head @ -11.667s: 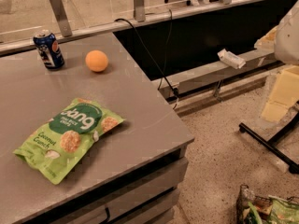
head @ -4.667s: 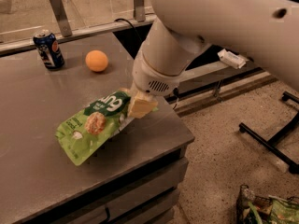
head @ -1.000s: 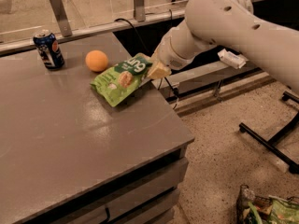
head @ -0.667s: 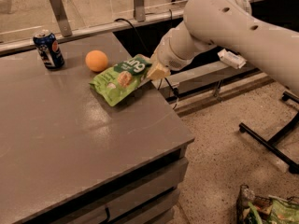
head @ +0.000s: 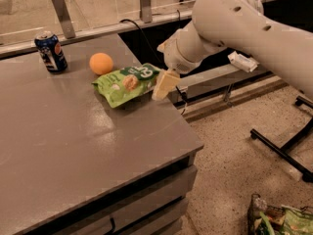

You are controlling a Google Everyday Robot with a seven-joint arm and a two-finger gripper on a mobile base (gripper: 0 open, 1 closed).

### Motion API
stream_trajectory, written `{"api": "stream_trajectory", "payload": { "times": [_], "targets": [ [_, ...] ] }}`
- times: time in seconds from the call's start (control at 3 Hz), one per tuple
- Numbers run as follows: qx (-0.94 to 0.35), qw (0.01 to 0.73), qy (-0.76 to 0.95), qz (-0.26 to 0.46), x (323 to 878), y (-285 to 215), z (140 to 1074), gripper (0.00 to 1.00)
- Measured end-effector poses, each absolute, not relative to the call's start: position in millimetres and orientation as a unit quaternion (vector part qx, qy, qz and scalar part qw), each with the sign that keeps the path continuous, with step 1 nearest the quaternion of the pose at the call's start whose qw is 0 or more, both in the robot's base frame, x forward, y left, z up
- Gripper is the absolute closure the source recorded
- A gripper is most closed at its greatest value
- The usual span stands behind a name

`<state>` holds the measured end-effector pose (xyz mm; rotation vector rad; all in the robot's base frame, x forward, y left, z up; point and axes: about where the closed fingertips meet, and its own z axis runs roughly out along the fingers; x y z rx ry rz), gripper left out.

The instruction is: Move green rice chip bag near orange

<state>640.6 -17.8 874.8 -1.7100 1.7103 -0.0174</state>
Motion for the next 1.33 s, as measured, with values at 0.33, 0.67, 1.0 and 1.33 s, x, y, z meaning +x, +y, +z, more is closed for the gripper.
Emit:
{"api": "stream_trajectory", "payload": {
  "times": [0.33, 0.67, 1.0, 1.33],
  "targets": [
    [-0.671, 0.349, 0.654, -0.015, 633, -21, 886, 0.00],
    [-0.677, 0.353, 0.646, 0.000, 612, -29, 909, 0.00],
    [-0.677, 0.355, 0.643, 0.041, 582, -33, 917, 0.00],
    [-0.678, 0.355, 0.643, 0.040, 582, -33, 917, 0.00]
  ]
}}
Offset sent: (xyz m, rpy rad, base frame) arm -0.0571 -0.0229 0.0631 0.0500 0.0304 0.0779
